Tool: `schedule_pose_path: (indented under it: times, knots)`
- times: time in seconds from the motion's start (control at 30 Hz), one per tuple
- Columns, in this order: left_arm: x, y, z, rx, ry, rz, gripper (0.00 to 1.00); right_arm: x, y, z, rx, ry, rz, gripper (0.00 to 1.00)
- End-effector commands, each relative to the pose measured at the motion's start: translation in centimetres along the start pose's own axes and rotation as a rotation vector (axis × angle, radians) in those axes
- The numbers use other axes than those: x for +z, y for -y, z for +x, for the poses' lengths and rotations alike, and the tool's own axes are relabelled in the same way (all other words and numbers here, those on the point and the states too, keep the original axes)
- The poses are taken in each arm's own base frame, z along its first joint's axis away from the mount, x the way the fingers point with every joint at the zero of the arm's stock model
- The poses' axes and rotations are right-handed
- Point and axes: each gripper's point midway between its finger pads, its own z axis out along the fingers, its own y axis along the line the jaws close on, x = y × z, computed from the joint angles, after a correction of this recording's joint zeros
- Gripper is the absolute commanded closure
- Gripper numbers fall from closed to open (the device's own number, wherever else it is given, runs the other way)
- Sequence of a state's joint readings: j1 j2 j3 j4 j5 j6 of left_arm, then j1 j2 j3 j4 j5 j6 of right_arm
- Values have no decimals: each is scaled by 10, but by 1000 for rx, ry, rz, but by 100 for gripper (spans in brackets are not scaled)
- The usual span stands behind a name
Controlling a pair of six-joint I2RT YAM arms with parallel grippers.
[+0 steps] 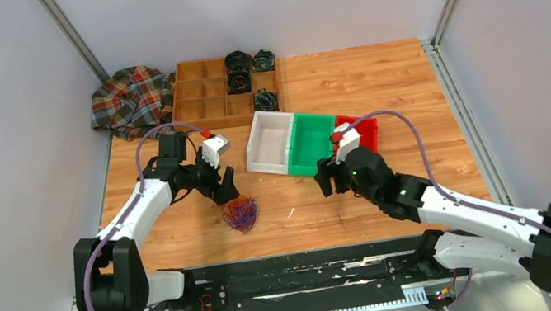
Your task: Untangle the cables
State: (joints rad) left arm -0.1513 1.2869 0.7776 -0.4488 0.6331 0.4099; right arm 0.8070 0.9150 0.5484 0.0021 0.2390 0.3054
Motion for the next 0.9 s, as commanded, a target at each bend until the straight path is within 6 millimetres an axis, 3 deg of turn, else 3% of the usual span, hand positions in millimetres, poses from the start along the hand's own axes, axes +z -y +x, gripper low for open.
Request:
schedule_pose_path:
  times: [0.0, 0.2, 0.33, 0.43, 0.67, 0.87]
  knots:
    - [7, 7, 7, 39, -36, 63, 13, 10, -27, -10, -104, 7, 13, 32]
    - [15, 19, 18, 47, -65, 146, 34, 25, -95, -5, -197, -24, -142, 35]
    - [22, 19, 23, 36, -84, 171, 67, 37, -141, 2, -224, -53, -254, 37]
    - [19, 18, 22, 38, -97, 162, 85, 45, -172, 4, -235, -74, -331, 39]
    - [-3, 27, 7, 71, -52, 128, 98, 62, -223, 4, -177, -128, -435, 41]
    - [-12, 22, 6, 48, -16, 29, 99, 71, -239, 22, -86, -153, -363, 42]
